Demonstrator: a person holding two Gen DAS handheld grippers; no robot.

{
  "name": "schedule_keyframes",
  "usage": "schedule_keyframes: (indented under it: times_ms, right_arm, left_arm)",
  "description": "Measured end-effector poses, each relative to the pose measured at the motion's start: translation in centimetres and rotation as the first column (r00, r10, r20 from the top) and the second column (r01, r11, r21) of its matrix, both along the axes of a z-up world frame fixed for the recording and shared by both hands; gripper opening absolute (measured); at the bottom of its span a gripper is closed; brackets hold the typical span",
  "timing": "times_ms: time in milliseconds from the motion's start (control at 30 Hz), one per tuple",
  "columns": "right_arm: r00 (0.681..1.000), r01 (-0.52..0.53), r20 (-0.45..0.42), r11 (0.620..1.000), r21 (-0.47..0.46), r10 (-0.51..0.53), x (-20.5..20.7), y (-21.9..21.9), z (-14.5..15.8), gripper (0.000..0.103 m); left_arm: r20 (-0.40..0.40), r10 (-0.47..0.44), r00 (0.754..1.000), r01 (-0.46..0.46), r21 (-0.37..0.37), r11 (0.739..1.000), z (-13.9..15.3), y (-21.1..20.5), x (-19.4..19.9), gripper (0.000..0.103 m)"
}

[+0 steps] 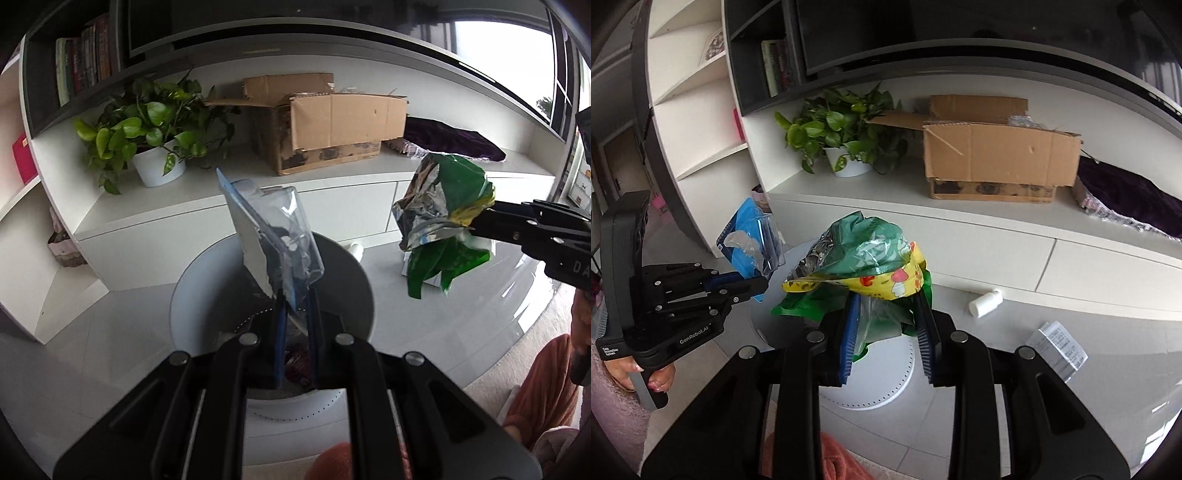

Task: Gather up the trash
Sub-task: 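Carry the clear bag and green snack bag over the white bin, then open both tools to drop the clear bag and snack bag into the bin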

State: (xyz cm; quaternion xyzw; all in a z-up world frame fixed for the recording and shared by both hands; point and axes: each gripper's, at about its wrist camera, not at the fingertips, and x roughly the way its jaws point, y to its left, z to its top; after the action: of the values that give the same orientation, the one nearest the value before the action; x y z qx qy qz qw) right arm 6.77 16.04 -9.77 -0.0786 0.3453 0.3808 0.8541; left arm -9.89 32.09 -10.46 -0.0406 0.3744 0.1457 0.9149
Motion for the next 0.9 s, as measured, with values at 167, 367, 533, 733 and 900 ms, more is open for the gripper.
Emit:
schedule_keyframes:
  times_ms: [167,367,533,733,900]
  right_arm:
    - [0.998,-0.06,-0.025,0.998,-0.027,0.059,1.0,5.3,-0.5,0.028]
    - [0.995,-0.091,-0.054,0.993,-0.069,0.087,1.9,9.1,-2.2,0.028]
    - [0.992,-0.095,-0.088,0.99,-0.101,0.086,2.6,10.5,-3.8,0.039]
    - [0.992,-0.086,-0.103,0.99,-0.114,0.074,2.9,10.4,-5.2,0.048]
    - [0.99,-0.078,-0.123,0.99,-0.113,0.064,3.4,10.3,-6.0,0.048]
  left_arm:
    - [-0.009,0.035,0.999,-0.035,-0.016,0.999,-0.3,2.3,-0.7,0.011]
    - [-0.038,0.058,0.998,-0.06,-0.048,0.997,-2.0,4.5,-0.7,0.011]
    - [-0.07,0.069,0.995,-0.074,-0.061,0.995,-3.4,5.7,-0.4,0.014]
    - [-0.098,0.068,0.993,-0.075,-0.067,0.995,-4.6,6.2,-0.2,0.044]
    - [-0.082,0.06,0.995,-0.065,-0.06,0.996,-4.5,6.0,-0.2,0.046]
